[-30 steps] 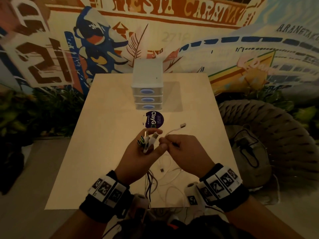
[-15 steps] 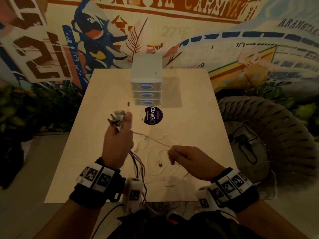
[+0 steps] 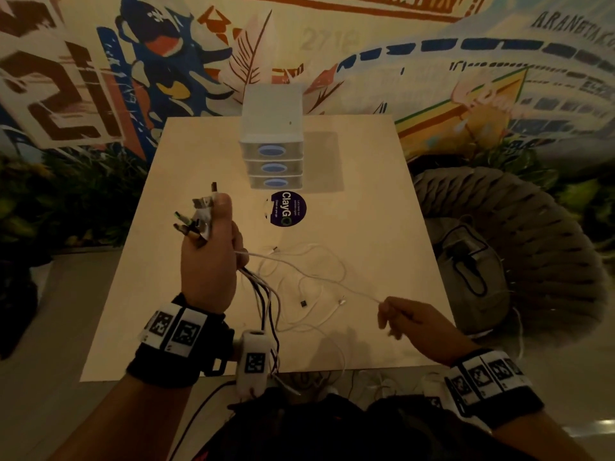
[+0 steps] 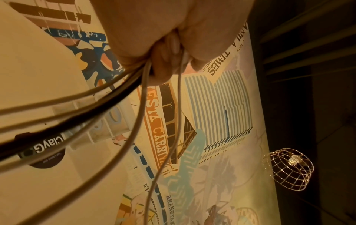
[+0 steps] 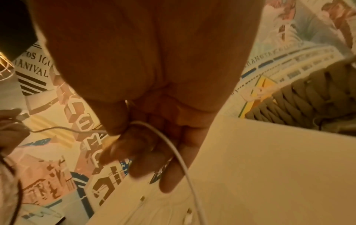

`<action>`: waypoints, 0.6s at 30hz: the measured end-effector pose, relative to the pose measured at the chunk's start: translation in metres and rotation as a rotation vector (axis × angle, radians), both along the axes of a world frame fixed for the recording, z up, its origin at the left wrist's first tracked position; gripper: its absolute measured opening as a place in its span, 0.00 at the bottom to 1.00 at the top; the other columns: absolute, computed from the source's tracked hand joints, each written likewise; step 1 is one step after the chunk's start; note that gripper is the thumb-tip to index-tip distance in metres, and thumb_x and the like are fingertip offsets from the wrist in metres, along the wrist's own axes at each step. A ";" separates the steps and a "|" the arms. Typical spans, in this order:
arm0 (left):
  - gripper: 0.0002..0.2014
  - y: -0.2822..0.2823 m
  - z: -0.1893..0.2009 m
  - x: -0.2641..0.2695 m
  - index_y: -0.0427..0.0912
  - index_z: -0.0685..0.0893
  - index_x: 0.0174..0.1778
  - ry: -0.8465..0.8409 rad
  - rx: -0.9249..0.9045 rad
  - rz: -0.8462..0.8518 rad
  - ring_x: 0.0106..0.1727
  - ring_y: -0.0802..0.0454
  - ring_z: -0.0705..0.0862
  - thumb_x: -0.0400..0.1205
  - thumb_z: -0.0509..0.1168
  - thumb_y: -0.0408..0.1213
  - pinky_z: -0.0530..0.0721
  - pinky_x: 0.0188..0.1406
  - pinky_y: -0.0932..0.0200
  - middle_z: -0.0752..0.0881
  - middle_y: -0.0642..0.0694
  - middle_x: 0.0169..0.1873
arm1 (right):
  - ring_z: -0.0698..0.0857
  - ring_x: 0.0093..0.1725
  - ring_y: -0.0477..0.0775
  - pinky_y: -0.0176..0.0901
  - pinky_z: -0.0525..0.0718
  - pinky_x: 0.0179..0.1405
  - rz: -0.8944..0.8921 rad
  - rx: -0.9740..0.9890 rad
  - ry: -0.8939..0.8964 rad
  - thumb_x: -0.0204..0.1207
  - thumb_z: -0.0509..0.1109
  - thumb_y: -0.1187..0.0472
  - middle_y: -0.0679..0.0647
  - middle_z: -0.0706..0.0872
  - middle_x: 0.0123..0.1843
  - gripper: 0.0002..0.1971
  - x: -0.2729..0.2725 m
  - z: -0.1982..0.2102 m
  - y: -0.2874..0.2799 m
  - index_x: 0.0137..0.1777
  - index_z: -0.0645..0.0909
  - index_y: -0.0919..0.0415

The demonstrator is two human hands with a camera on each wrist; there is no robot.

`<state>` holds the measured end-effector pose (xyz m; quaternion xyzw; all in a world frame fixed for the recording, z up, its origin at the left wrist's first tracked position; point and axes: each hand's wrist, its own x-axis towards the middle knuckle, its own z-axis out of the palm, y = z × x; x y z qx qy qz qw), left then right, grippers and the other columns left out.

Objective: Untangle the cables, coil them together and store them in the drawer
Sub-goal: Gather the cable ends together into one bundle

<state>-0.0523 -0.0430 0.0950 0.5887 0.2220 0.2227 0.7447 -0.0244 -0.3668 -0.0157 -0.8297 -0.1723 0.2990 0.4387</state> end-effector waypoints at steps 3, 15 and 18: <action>0.25 -0.002 -0.002 -0.003 0.53 0.72 0.22 0.011 0.019 -0.063 0.18 0.59 0.64 0.86 0.69 0.38 0.67 0.22 0.62 0.66 0.57 0.18 | 0.90 0.50 0.49 0.49 0.86 0.61 0.093 0.010 0.123 0.88 0.64 0.53 0.51 0.92 0.47 0.15 -0.019 -0.010 0.011 0.45 0.91 0.48; 0.22 -0.025 -0.009 -0.023 0.54 0.64 0.26 0.121 0.140 -0.505 0.21 0.56 0.65 0.81 0.68 0.36 0.69 0.29 0.58 0.62 0.52 0.25 | 0.82 0.59 0.34 0.44 0.84 0.64 0.253 -0.115 -0.034 0.65 0.79 0.29 0.34 0.82 0.63 0.36 -0.006 0.024 0.062 0.74 0.75 0.32; 0.20 -0.032 -0.010 -0.027 0.54 0.73 0.27 0.088 0.202 -0.600 0.28 0.54 0.73 0.84 0.67 0.35 0.76 0.35 0.53 0.71 0.53 0.26 | 0.76 0.73 0.34 0.43 0.76 0.75 0.232 0.144 -0.111 0.65 0.84 0.38 0.32 0.76 0.74 0.43 0.009 0.067 0.094 0.79 0.69 0.32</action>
